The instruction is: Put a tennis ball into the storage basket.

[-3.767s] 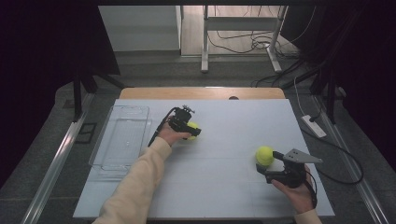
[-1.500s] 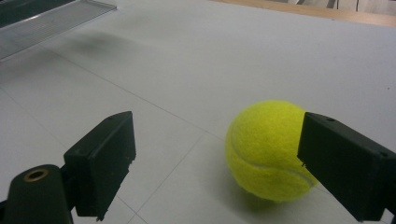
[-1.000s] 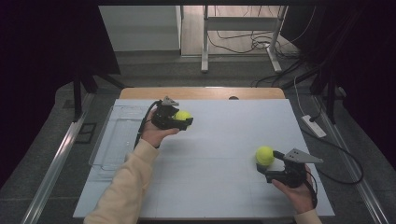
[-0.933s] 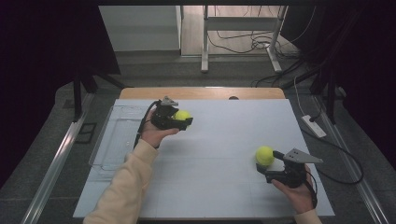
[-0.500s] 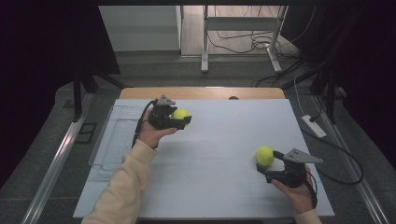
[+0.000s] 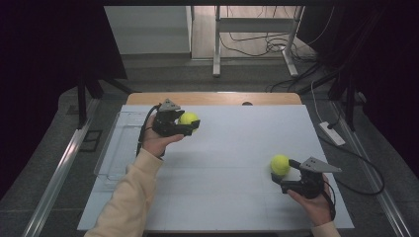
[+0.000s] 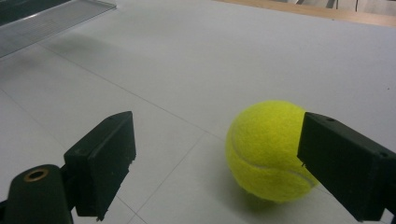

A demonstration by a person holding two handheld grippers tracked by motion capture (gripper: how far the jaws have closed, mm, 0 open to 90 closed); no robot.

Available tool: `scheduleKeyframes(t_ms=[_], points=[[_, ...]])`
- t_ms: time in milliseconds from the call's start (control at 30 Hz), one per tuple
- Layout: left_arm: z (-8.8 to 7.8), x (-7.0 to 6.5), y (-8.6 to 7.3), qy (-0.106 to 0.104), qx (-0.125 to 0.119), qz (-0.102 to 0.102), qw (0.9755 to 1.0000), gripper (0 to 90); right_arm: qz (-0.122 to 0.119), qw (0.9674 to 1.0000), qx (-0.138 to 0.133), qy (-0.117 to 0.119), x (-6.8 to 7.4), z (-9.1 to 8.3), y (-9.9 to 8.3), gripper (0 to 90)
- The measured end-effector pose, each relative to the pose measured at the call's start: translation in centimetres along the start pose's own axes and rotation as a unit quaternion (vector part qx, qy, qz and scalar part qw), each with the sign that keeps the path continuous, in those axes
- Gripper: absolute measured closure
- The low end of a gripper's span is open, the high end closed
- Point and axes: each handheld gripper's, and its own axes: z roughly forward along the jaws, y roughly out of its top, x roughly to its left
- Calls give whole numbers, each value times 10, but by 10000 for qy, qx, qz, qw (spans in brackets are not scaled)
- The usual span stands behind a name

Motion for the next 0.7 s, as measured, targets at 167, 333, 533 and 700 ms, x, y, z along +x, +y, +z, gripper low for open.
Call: scheduleKeyframes(t_ms=[167,333,533,700], points=[[-3,2,0,11,-79,-50,10000,286,9,10000,-13,16,0,0,0,113],[-6,3,0,61,-71,-50,9999,286,31,10000,-22,0,0,-1,0,113],[-12,6,0,143,-131,-67,9998,286,18,10000,-22,15,0,0,0,113],[-19,13,-1,246,-195,-137,9994,286,9,10000,-9,-2,0,0,0,114]])
